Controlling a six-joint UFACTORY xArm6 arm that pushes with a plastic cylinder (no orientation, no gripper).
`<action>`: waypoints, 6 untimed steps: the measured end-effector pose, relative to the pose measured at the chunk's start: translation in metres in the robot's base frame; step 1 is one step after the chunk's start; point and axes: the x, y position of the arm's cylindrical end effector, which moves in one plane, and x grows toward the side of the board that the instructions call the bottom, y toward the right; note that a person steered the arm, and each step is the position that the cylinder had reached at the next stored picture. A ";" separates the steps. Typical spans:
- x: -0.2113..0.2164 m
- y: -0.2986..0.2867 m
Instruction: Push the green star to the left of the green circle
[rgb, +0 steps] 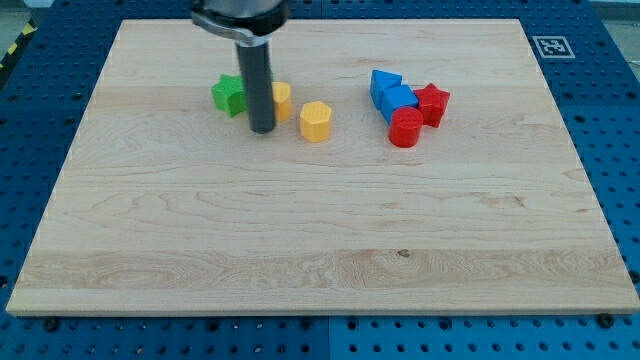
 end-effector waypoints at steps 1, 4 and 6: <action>-0.014 -0.036; -0.072 -0.112; -0.083 -0.108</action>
